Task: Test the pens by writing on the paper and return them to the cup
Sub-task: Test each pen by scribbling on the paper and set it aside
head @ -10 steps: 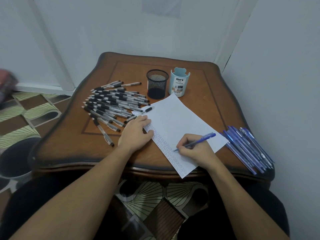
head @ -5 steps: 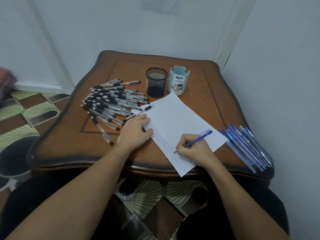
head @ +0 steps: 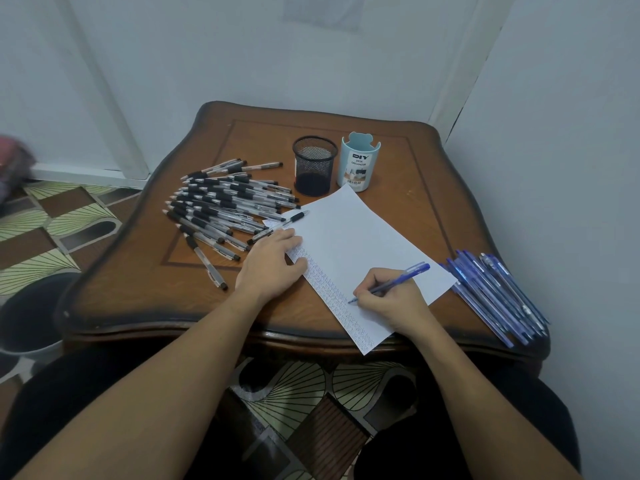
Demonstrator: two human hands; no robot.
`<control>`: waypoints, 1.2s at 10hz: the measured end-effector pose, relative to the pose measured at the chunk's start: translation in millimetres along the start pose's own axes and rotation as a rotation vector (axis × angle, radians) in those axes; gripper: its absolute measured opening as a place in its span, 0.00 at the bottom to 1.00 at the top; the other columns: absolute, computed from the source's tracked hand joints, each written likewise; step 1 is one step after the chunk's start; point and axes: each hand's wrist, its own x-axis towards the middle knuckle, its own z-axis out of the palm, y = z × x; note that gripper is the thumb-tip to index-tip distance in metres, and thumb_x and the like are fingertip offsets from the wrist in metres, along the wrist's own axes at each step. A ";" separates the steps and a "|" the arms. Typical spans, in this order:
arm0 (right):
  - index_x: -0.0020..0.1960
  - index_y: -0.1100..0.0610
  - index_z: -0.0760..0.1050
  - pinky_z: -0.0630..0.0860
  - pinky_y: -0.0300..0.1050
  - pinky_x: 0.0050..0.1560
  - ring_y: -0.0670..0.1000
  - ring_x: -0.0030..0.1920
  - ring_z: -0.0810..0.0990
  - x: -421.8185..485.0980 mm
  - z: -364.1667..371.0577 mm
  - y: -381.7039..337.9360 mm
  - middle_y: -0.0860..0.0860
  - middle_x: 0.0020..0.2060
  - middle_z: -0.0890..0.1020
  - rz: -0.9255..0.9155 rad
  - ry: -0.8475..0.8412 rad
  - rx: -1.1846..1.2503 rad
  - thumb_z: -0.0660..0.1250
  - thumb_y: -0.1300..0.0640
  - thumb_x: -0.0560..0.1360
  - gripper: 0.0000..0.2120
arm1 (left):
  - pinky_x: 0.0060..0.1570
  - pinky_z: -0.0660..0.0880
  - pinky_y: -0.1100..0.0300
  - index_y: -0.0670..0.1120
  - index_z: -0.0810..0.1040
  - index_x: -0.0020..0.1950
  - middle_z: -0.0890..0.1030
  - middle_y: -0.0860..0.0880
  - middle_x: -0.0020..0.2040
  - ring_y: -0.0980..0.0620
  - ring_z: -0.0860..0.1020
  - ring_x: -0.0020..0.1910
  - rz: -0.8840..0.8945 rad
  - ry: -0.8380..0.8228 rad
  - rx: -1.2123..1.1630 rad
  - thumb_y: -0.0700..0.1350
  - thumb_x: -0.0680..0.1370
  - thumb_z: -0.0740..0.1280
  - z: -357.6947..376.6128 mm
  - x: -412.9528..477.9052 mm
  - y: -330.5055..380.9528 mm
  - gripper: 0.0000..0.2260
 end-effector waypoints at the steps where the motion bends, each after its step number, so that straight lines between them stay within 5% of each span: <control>1: 0.34 0.63 0.78 0.68 0.33 0.33 0.43 0.34 0.75 -0.1 -0.4 -0.4 0.57 0.34 0.82 -0.003 -0.007 -0.012 0.69 0.71 0.70 0.08 | 0.74 0.56 0.52 0.51 0.69 0.74 0.65 0.53 0.76 0.53 0.59 0.76 -0.003 -0.006 0.008 0.53 0.79 0.64 -0.2 -0.2 0.4 0.23; 7: 0.34 0.64 0.78 0.69 0.32 0.33 0.40 0.33 0.76 -0.2 0.2 -2.4 0.50 0.30 0.82 -0.005 0.005 -0.029 0.69 0.71 0.70 0.07 | 0.74 0.55 0.52 0.51 0.69 0.74 0.65 0.53 0.76 0.53 0.59 0.76 -0.009 -0.009 0.008 0.53 0.79 0.64 0.3 0.9 0.0 0.23; 9: 0.34 0.64 0.76 0.69 0.35 0.34 0.44 0.35 0.77 0.6 -1.1 0.5 0.58 0.33 0.82 -0.016 -0.004 -0.031 0.68 0.70 0.70 0.07 | 0.74 0.55 0.52 0.51 0.69 0.74 0.65 0.53 0.76 0.53 0.59 0.76 -0.004 -0.007 0.002 0.53 0.79 0.64 -0.5 -0.1 1.1 0.23; 12: 0.33 0.61 0.77 0.71 0.37 0.35 0.45 0.36 0.77 1.7 -1.4 2.0 0.55 0.33 0.82 -0.031 0.003 0.003 0.68 0.61 0.66 0.04 | 0.74 0.55 0.53 0.51 0.69 0.74 0.65 0.53 0.76 0.54 0.59 0.76 -0.002 -0.005 0.010 0.53 0.79 0.64 -0.7 -0.1 0.6 0.23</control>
